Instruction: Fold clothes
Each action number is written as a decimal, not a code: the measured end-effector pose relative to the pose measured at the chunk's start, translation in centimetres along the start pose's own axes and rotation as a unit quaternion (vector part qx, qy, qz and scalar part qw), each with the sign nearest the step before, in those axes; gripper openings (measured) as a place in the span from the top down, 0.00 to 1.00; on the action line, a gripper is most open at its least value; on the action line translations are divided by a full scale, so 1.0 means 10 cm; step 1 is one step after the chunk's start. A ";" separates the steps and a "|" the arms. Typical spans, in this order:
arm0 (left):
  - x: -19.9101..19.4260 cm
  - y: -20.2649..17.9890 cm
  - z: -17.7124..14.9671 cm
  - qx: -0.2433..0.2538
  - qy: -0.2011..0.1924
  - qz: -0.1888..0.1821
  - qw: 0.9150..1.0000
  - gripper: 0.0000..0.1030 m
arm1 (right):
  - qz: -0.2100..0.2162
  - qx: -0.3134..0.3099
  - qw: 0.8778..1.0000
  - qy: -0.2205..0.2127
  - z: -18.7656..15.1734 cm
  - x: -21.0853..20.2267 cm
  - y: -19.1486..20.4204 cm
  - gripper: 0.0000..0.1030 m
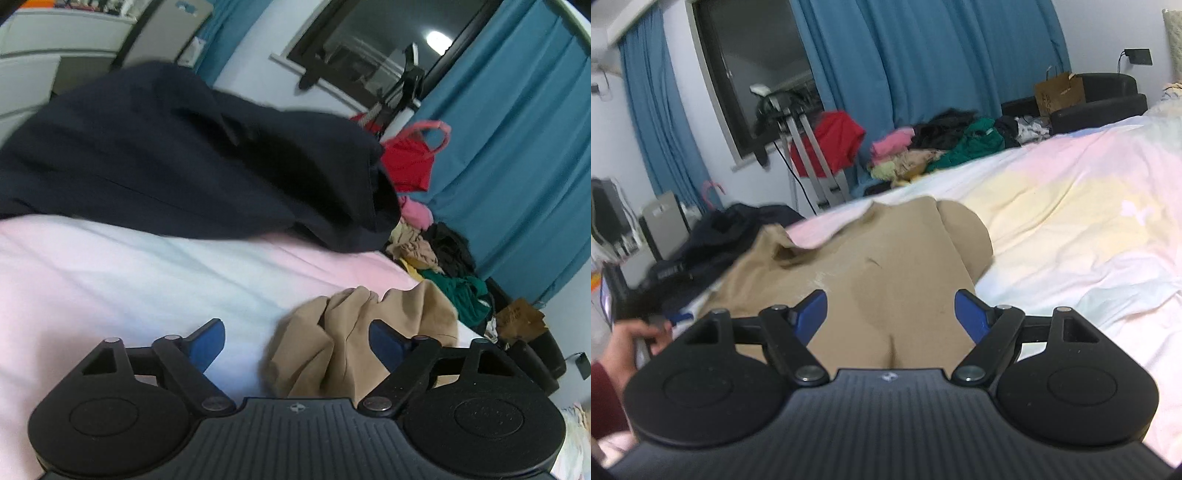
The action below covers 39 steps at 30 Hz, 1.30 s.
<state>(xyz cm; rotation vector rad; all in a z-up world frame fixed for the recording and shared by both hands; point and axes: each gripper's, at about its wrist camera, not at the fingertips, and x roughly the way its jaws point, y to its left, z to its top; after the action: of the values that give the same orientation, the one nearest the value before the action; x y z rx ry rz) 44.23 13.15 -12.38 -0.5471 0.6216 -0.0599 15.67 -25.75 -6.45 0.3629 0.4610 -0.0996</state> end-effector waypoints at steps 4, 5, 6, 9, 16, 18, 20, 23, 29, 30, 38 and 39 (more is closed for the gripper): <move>0.24 -0.21 -0.03 0.053 0.013 0.011 0.998 0.44 | 0.002 0.005 1.000 0.019 -0.04 0.20 -0.04 0.25; 0.28 -0.30 -0.06 0.082 0.016 0.029 0.996 0.67 | -0.004 0.001 1.000 0.015 -0.04 0.21 -0.04 0.25; 0.31 -0.38 -0.09 0.112 0.019 0.049 0.992 0.81 | -0.013 -0.005 1.000 0.006 -0.04 0.20 -0.03 0.25; 0.26 -0.68 -0.19 0.208 0.000 0.093 0.974 0.94 | -0.040 -0.016 0.999 -0.021 -0.03 0.15 -0.03 0.25; -0.23 -1.55 -1.05 0.507 -0.054 0.026 0.860 0.95 | -0.080 0.010 0.996 -0.046 0.02 0.02 -0.19 0.25; -0.35 -1.71 -1.42 0.563 -0.019 -0.030 0.826 0.92 | -0.084 0.009 0.995 -0.048 0.02 0.01 -0.20 0.25; -0.49 -1.78 -1.67 0.584 0.007 -0.089 0.807 0.83 | -0.086 0.009 0.995 -0.049 0.03 0.00 -0.21 0.25; -0.70 -1.82 -1.89 0.598 0.027 -0.150 0.787 0.66 | -0.084 0.014 0.995 -0.043 0.03 -0.01 -0.23 0.25; -0.88 -1.48 -1.49 0.486 0.014 -0.168 0.858 0.40 | -0.078 0.032 0.996 -0.035 0.04 0.01 -0.28 0.25; -0.81 -1.42 -1.35 0.454 0.015 -0.158 0.877 0.39 | -0.076 0.033 0.996 -0.033 0.04 0.03 -0.29 0.25; -0.14 -1.07 -0.51 0.207 0.059 -0.135 0.967 0.39 | -0.069 0.044 0.997 -0.007 -0.03 0.20 -0.30 0.25; -0.09 -1.07 -0.48 0.194 0.066 -0.137 0.969 0.39 | -0.069 0.044 0.997 -0.005 -0.03 0.22 -0.30 0.25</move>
<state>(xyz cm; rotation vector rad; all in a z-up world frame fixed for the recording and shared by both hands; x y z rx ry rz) 41.94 1.90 -9.76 -0.2459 0.6398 -0.4721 17.01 -28.44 -8.67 0.4166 0.4729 -0.2567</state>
